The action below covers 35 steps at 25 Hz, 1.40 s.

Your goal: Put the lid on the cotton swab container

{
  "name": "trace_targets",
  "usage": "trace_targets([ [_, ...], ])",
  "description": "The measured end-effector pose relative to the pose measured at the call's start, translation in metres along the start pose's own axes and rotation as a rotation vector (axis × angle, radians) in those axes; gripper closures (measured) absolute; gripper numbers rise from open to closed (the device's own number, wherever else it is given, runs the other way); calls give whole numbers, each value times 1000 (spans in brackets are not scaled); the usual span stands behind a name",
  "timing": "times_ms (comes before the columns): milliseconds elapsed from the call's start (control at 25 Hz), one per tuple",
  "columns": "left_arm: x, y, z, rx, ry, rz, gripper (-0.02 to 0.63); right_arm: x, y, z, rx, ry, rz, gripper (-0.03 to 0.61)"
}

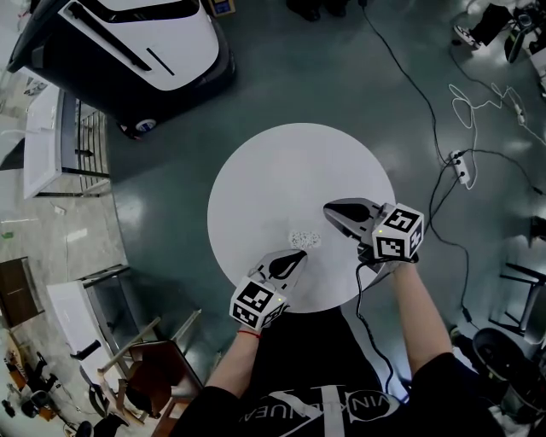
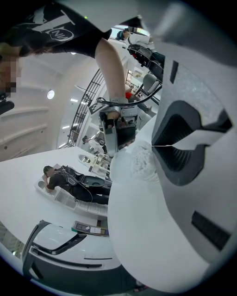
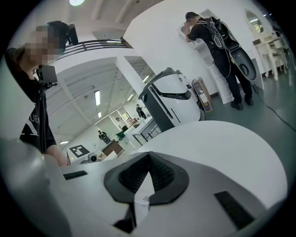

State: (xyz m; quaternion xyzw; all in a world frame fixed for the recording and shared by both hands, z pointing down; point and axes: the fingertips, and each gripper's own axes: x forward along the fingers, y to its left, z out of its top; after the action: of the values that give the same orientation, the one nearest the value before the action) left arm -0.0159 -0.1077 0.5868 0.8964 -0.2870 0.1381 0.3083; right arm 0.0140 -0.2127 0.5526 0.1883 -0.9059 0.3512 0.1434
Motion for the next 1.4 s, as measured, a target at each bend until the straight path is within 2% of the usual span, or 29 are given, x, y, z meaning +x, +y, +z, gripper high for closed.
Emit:
trace_targets([
  [160, 0, 0, -3, 6, 11, -7, 603, 9, -19, 1, -9, 49, -17, 575],
  [480, -1, 2, -4, -1, 0, 13, 603, 27, -15, -13, 30, 192, 117, 575],
  [920, -5, 10, -2, -11, -6, 36, 603, 26, 15, -8, -70, 257, 221, 575],
  [1160, -6, 10, -2, -22, -16, 41, 603, 27, 34, -14, -147, 290, 200, 575],
  [1400, -9, 10, -4, -32, -25, 48, 603, 25, 47, -22, -223, 304, 135, 575],
])
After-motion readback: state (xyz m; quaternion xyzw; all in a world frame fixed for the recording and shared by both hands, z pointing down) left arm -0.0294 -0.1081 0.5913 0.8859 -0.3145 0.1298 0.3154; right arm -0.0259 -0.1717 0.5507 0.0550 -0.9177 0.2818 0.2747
